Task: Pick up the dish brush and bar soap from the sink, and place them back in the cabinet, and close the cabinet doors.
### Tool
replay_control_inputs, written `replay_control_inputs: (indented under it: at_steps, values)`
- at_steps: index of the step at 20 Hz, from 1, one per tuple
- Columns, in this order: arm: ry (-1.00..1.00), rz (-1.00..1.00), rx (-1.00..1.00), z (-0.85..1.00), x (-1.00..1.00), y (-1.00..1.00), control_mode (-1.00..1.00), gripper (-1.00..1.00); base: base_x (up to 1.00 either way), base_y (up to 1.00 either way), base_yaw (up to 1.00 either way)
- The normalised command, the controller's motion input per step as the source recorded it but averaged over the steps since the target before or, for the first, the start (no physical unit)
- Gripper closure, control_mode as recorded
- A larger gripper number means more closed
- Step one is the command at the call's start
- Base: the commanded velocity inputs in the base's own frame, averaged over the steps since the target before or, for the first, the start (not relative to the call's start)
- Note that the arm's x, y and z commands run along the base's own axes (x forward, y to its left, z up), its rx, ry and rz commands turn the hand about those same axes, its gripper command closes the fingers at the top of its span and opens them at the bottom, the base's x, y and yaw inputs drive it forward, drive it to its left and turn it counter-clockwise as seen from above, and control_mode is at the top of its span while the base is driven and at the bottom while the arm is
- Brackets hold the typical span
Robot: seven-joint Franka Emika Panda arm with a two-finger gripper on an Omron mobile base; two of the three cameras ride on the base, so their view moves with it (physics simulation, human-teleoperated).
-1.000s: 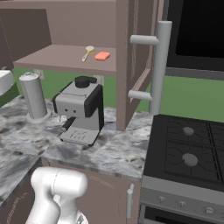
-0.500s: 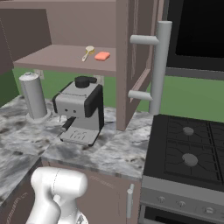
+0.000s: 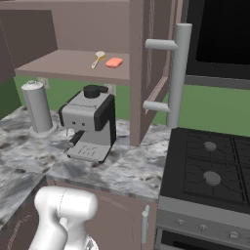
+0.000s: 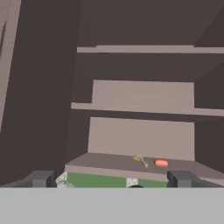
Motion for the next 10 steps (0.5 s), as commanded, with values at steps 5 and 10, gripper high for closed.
replay_control_inputs:
  at_steps: [5, 10]
  values:
    - [0.00, 0.00, 0.00, -0.06, -0.14, 0.32, -1.00, -1.00, 0.00, 0.00, 0.00]
    - [0.00, 0.00, 0.00, -0.12, 0.00, 0.37, -1.00, -1.00, 0.00, 0.00, 0.00]
